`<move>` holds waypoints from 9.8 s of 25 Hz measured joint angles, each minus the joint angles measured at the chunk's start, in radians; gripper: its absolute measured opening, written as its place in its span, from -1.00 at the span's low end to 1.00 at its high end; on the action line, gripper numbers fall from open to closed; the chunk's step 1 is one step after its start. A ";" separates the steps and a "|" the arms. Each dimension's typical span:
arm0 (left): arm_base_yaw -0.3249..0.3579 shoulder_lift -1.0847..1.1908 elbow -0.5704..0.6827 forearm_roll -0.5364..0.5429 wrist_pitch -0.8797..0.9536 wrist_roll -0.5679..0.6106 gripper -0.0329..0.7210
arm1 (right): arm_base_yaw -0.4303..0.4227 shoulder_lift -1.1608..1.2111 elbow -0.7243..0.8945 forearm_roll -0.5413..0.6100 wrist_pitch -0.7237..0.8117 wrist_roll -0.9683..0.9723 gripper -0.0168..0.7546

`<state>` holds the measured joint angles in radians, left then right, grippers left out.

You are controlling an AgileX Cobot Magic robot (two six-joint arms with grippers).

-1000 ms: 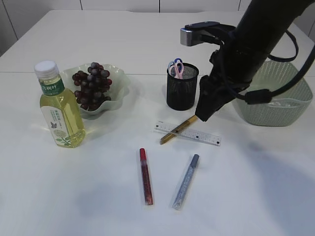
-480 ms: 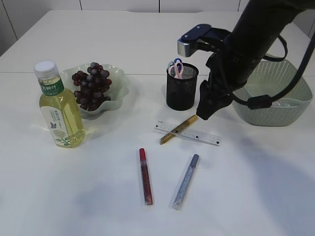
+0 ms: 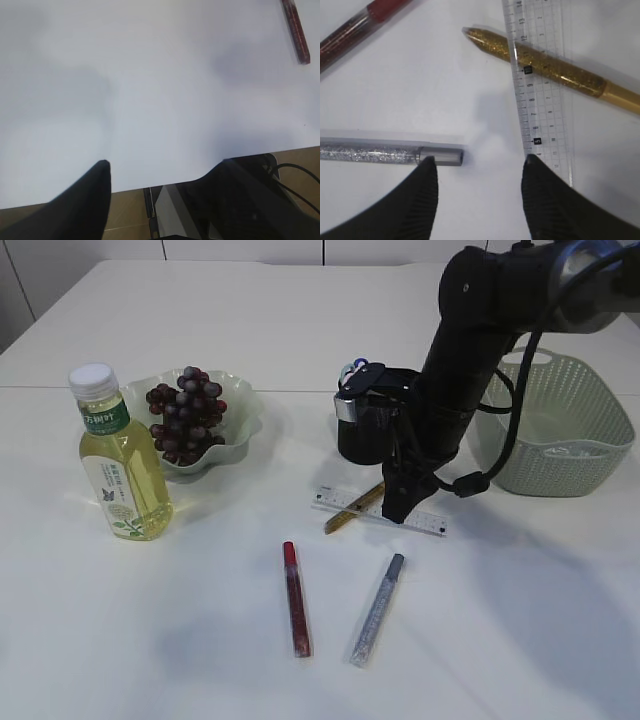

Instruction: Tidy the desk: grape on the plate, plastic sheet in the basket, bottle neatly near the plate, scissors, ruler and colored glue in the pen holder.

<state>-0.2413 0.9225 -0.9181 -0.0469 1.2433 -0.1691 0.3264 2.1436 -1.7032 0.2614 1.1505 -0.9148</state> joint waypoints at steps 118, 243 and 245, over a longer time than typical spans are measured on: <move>0.000 0.000 0.000 0.000 0.000 0.000 0.36 | 0.000 0.127 -0.016 -0.010 -0.211 -0.062 0.42; 0.000 0.000 0.000 -0.074 0.000 -0.001 0.28 | 0.074 0.129 -0.319 -0.105 0.079 0.554 -0.21; 0.000 0.000 0.000 -0.076 0.000 -0.002 0.28 | 0.078 0.124 -0.293 -0.105 0.079 0.554 -0.21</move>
<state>-0.2413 0.9225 -0.9181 -0.1226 1.2433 -0.1714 0.4047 2.2679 -1.9962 0.1568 1.2297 -0.3608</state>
